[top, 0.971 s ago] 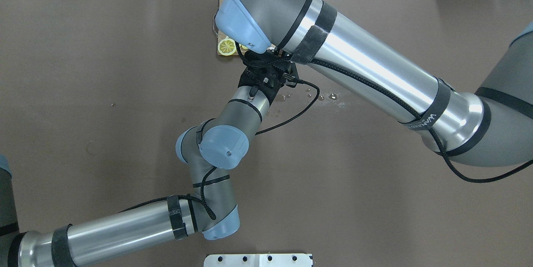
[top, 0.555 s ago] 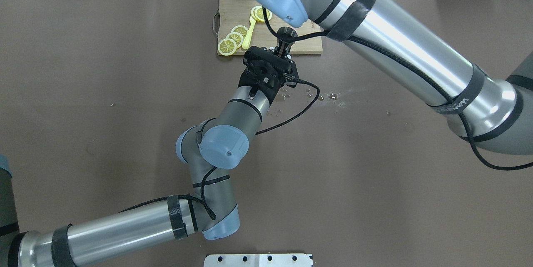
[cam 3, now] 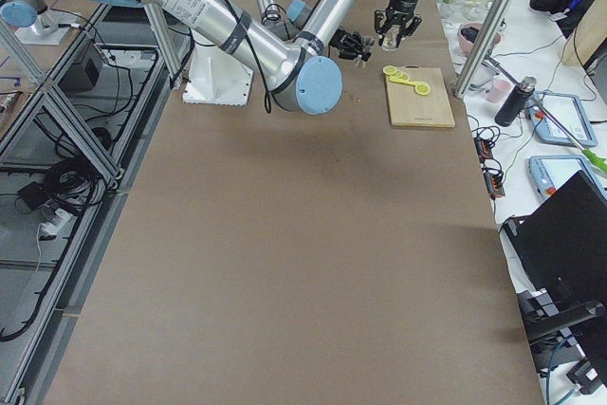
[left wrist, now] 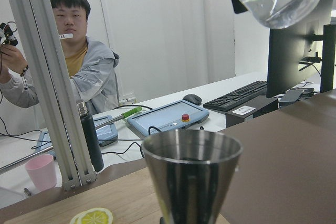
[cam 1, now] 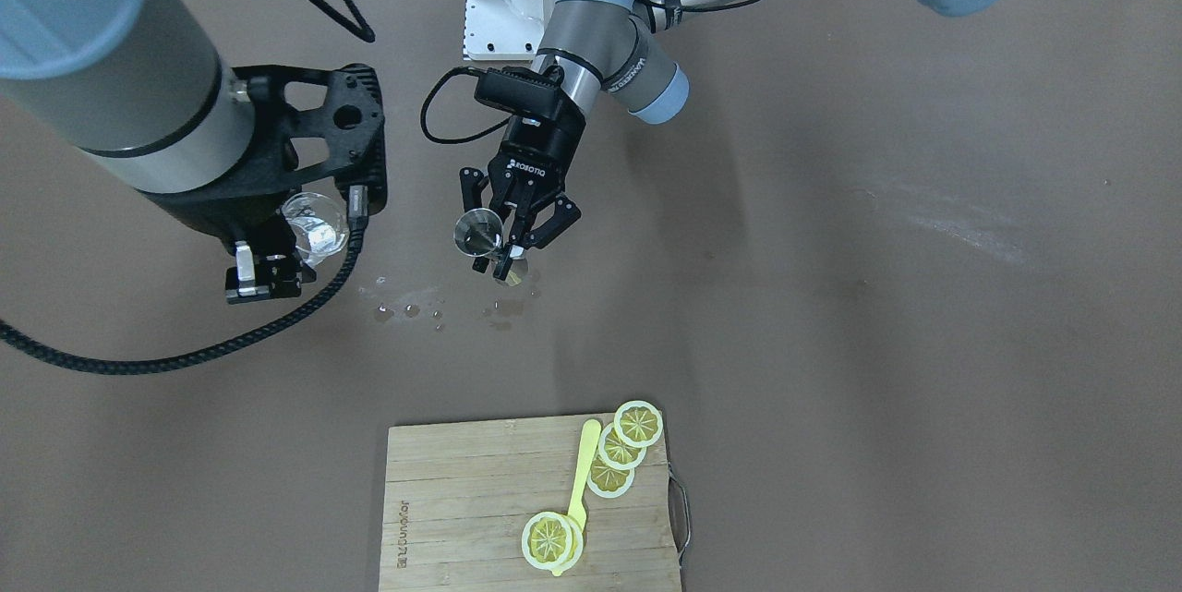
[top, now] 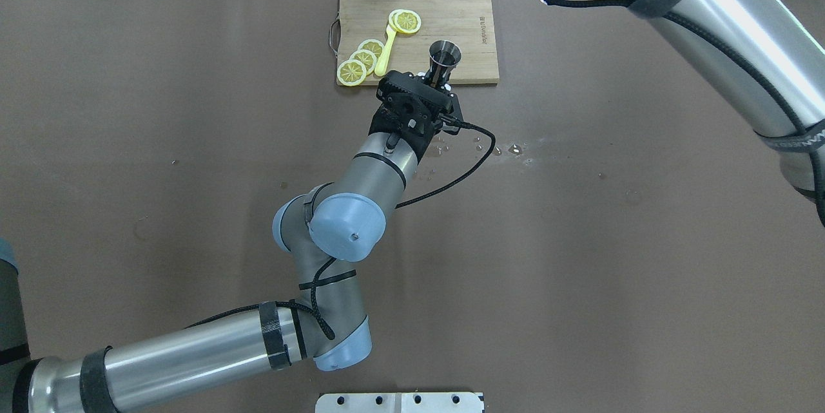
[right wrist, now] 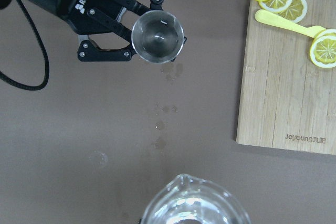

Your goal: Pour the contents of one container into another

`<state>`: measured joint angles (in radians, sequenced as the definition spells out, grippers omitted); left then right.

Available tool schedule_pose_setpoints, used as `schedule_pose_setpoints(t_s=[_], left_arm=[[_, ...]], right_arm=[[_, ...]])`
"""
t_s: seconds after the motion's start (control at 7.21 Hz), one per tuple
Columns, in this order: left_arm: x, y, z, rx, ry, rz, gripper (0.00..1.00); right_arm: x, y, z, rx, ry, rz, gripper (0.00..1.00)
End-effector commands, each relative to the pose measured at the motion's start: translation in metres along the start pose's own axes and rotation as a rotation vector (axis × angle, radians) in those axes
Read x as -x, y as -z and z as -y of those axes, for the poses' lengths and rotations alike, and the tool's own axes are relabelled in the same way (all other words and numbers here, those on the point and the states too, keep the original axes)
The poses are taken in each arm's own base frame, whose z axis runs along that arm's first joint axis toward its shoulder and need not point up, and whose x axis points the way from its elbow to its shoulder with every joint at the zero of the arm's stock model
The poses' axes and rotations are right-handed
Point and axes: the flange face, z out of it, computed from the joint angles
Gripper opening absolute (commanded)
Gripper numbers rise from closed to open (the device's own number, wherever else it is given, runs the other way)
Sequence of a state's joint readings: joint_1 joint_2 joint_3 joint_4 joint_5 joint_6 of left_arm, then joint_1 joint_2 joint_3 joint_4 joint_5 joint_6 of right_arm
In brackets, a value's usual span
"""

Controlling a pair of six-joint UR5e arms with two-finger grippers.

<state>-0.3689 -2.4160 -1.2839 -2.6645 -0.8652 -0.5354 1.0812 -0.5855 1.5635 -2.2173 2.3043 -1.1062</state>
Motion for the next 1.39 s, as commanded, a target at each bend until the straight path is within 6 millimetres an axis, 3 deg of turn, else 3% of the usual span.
schedule_pose_setpoints(t_s=[0.0, 0.14, 0.28, 0.69, 0.83, 0.97, 1.11, 1.25], left_arm=[[0.001, 0.0, 0.0, 0.0, 0.0, 0.001, 0.0], [0.008, 0.001, -0.007, 0.002, -0.005, 0.007, 0.0], [0.03, 0.013, -0.018, -0.015, -0.011, 0.001, 0.0], [0.129, 0.062, -0.056, -0.104, -0.029, -0.018, 0.0], [0.184, 0.076, -0.056, -0.121, -0.035, -0.001, 0.0], [0.221, 0.097, -0.063, -0.091, -0.057, -0.018, 0.0], [0.255, 0.126, -0.08, -0.071, -0.072, -0.011, 0.0], [0.307, 0.167, -0.113, -0.075, -0.067, -0.018, 0.0]], right_arm=[[0.014, -0.005, -0.059, -0.114, 0.009, -0.039, 0.0], [0.021, -0.01, -0.08, -0.159, 0.02, -0.05, 0.0], [0.031, -0.022, -0.095, -0.207, 0.034, -0.047, 0.0], [0.073, -0.058, -0.138, -0.345, -0.012, -0.067, 0.0], [0.092, -0.073, -0.157, -0.376, -0.015, -0.067, 0.0], [0.106, -0.091, -0.18, -0.416, -0.002, -0.061, 0.0], [0.122, -0.111, -0.204, -0.433, 0.014, -0.075, 0.0], [0.137, -0.13, -0.227, -0.466, 0.043, -0.066, 0.0]])
